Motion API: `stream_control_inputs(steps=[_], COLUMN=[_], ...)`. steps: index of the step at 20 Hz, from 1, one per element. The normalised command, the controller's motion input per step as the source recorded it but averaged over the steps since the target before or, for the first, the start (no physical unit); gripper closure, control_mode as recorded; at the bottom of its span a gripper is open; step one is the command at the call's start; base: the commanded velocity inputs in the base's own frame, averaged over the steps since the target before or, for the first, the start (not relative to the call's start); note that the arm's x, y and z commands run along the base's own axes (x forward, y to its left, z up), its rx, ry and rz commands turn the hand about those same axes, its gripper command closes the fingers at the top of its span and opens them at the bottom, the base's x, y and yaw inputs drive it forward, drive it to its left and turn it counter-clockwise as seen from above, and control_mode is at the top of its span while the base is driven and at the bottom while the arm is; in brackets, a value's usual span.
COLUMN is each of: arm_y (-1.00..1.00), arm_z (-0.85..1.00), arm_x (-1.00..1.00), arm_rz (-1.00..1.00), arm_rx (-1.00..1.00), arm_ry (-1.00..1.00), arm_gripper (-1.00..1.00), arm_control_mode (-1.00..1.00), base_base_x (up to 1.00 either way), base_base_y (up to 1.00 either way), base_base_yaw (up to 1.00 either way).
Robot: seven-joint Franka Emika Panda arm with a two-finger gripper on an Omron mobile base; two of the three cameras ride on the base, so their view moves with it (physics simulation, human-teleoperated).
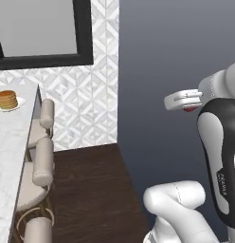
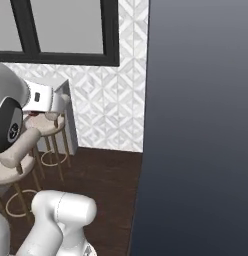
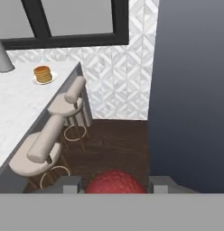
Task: Take the strawberry from the fridge and place it on top of the pancake, located on the dining counter.
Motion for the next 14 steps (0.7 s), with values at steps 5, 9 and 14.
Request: stream_control_inputs(steps=[5, 9, 14], arm_y=[0.00, 0.00, 0.00], arm_z=[0.00, 0.00, 0.00], arm_x=[0.00, 0.00, 0.00], arm_rz=[0.00, 0.00, 0.00], arm_rx=[0.00, 0.00, 0.00], arm_ry=[0.00, 0.00, 0.00], arm_gripper=[1.00, 1.00, 1.00], arm_control_mode=[1.00, 1.00, 1.00], base_base_x=[1.00, 1.00, 1.00], base_base_y=[-0.38, -0.40, -0.37], base_base_yaw=[0.39, 0.40, 0.39])
